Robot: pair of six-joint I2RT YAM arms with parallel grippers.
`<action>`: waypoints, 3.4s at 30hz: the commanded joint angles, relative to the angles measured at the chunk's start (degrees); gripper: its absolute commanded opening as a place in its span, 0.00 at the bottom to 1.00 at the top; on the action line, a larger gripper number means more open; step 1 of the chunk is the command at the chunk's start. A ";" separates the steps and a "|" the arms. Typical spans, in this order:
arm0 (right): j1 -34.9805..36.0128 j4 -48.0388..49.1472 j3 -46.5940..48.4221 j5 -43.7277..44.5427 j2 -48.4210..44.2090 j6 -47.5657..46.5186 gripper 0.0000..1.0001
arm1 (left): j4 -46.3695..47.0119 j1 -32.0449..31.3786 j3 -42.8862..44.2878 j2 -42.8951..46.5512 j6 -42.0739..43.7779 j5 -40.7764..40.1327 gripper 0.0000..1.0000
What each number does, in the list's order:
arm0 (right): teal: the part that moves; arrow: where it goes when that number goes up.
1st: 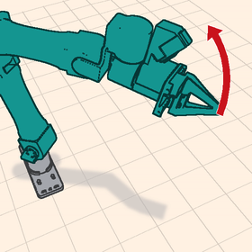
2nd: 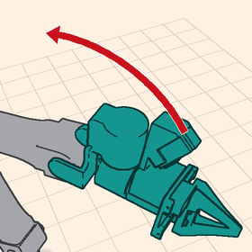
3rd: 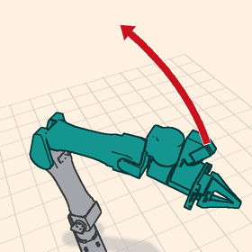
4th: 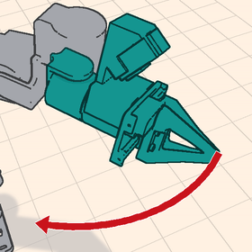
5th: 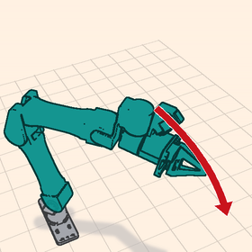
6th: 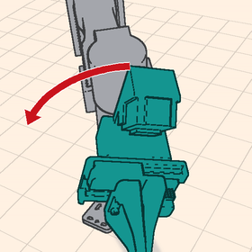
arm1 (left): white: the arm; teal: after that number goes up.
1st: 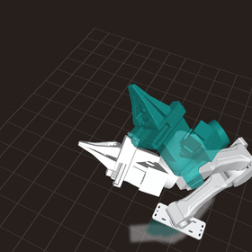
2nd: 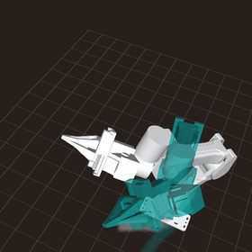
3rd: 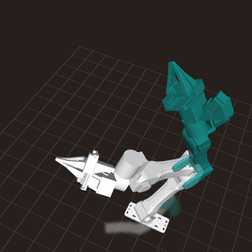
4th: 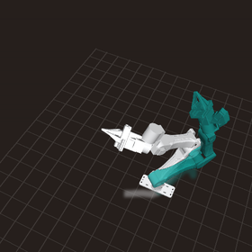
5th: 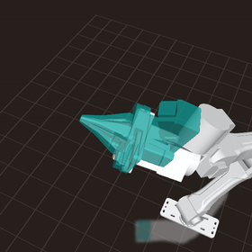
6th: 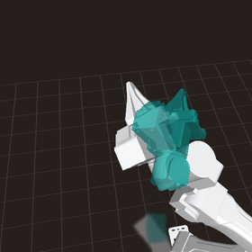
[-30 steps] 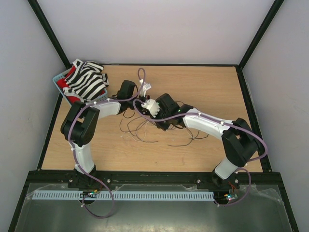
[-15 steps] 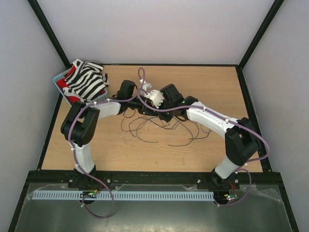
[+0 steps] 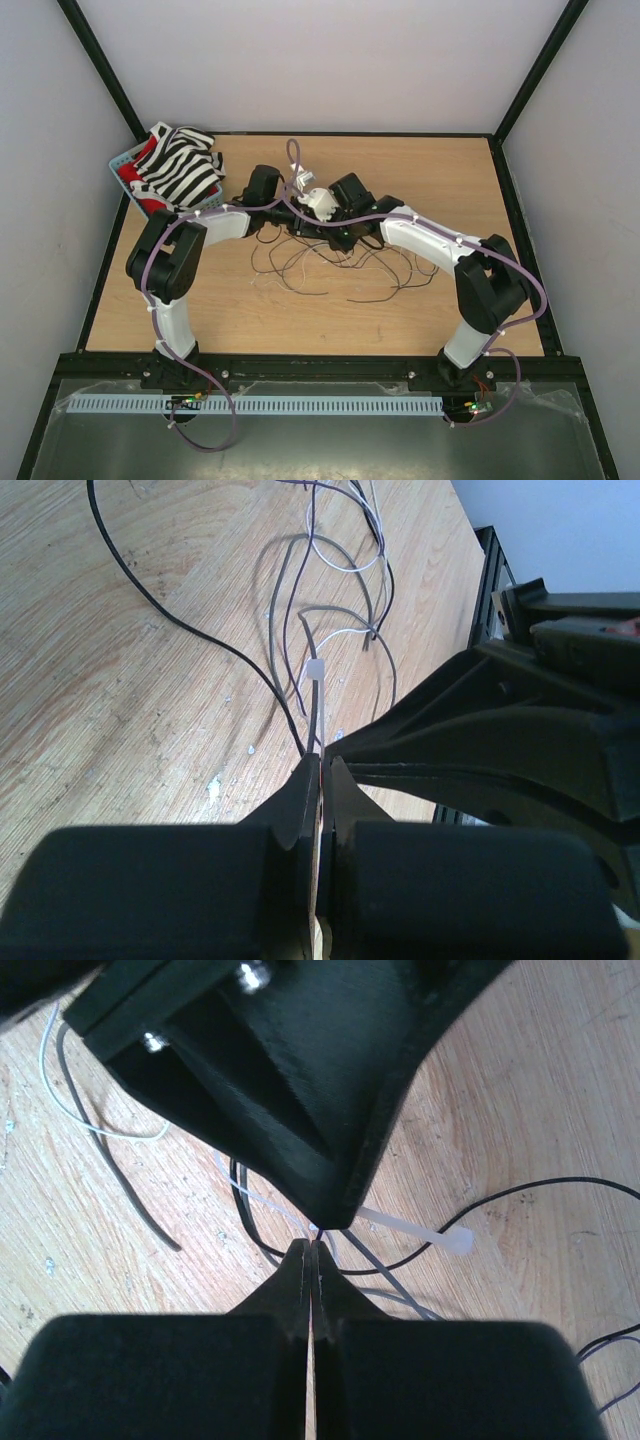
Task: Zip-tie the wires
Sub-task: Tie the cable at the center of the board.
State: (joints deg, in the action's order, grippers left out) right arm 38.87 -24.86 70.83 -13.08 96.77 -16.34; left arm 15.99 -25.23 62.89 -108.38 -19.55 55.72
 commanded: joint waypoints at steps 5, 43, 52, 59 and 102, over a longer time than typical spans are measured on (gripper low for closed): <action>-1.79 -1.25 1.86 0.04 -0.46 -0.02 0.00 | 1.50 -0.86 -0.91 1.30 0.41 2.24 0.00; -3.10 -1.57 5.09 -1.57 -1.57 2.14 0.00 | 1.51 -2.25 -0.78 -0.97 1.38 0.85 0.00; -3.40 -1.85 5.12 -2.46 -1.24 2.36 0.00 | 1.50 -2.61 -0.67 -1.21 1.55 0.72 0.00; -3.78 -2.29 4.77 -1.86 -2.37 2.02 0.00 | 1.51 -2.56 -0.84 -1.24 1.65 0.28 0.00; -6.59 2.19 1.60 0.48 -9.52 8.20 0.36 | 1.72 -2.30 -0.27 -2.43 1.20 0.56 0.00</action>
State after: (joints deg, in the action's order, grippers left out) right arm 34.04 -26.59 73.56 -13.15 93.91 -11.84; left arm 16.84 -27.73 62.59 -109.73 -18.35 56.21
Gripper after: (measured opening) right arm 0.282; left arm 0.002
